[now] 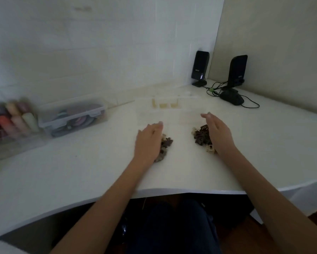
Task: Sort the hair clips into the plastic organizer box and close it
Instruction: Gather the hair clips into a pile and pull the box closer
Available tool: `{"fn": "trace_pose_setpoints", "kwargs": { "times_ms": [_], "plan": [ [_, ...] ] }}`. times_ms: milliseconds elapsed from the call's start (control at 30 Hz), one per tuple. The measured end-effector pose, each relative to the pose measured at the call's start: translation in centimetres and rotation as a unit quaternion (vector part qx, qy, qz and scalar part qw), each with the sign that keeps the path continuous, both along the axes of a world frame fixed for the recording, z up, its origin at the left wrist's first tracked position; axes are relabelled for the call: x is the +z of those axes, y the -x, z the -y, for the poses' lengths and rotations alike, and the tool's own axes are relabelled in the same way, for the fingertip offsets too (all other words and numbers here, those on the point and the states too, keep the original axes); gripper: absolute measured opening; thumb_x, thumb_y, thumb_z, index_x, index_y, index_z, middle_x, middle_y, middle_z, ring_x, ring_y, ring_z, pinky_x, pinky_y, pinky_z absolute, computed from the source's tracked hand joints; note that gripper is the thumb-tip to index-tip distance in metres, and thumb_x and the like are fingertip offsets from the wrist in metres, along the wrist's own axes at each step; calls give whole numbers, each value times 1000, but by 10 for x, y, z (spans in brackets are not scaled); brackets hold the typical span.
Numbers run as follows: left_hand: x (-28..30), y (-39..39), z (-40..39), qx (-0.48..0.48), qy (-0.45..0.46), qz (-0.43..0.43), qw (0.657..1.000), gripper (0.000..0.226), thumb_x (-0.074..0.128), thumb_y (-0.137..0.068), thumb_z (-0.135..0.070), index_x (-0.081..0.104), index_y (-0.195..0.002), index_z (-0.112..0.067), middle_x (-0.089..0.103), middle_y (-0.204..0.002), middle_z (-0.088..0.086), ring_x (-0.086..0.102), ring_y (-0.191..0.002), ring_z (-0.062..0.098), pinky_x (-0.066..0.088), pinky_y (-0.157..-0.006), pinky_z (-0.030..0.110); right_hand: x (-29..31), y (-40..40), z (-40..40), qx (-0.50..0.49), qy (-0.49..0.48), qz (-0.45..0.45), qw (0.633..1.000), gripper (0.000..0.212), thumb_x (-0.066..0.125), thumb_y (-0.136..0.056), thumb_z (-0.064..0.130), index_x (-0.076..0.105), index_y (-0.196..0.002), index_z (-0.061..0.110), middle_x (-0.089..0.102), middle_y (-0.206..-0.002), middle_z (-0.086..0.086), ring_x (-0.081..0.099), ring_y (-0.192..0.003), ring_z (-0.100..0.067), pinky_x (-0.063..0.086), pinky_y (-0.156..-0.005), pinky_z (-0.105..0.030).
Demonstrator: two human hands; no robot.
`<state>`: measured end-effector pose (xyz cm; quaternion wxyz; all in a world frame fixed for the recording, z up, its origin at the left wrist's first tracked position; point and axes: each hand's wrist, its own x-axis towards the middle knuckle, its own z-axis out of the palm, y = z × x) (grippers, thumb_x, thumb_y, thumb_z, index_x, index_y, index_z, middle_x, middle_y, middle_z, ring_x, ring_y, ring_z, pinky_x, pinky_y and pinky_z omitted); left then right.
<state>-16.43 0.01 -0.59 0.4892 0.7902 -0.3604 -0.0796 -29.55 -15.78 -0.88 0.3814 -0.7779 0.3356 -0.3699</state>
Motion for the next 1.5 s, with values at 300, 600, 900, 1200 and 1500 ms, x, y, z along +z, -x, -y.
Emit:
{"fn": "trace_pose_setpoints", "kwargs": {
  "times_ms": [300, 600, 900, 1200, 1500],
  "plan": [
    [13, 60, 69, -86, 89, -149, 981, 46, 25, -102, -41, 58, -119, -13, 49, -111, -7, 45, -107, 11, 32, -96, 29, 1, -5, -13, -6, -73, 14, 997, 49, 22, -100, 43, 59, -123, 21, 55, -131, 1, 46, -123, -14, 28, -94, -21],
    [13, 56, 73, 1, 92, -160, 983, 37, 17, -103, -40, 42, -75, -37, 43, -78, -18, 44, -76, -1, 25, -86, 26, -5, 4, 2, -78, -135, 106, 982, 50, 23, -99, 46, 58, -124, 21, 55, -130, 3, 46, -124, -13, 33, -106, -34],
    [14, 74, 90, 27, 124, -202, 971, 48, 19, -103, -39, 53, -128, -17, 51, -137, 3, 41, -132, 21, 25, -108, 31, -5, 13, 14, -110, -154, 133, 973, 47, 24, -99, 45, 55, -125, 20, 53, -133, 4, 45, -125, -12, 31, -108, -34],
    [-4, 122, 87, 95, 72, -158, 980, 59, 22, -102, -36, 4, -151, -8, 3, -161, 4, -1, -147, 14, -1, -120, 30, -1, 11, 9, -99, -197, 136, 966, 50, 22, -100, 45, 57, -124, 19, 54, -133, 3, 45, -126, -12, 30, -100, -26],
    [-1, 64, 94, 176, 235, -153, 944, 48, 30, -102, -27, 32, -143, -4, 34, -150, 13, 29, -140, 25, 21, -117, 38, 10, 17, 9, -98, -119, 34, 987, 47, 24, -101, 40, 51, -125, 10, 53, -117, -3, 41, -99, -11, 29, -88, -25]
  ]
}}
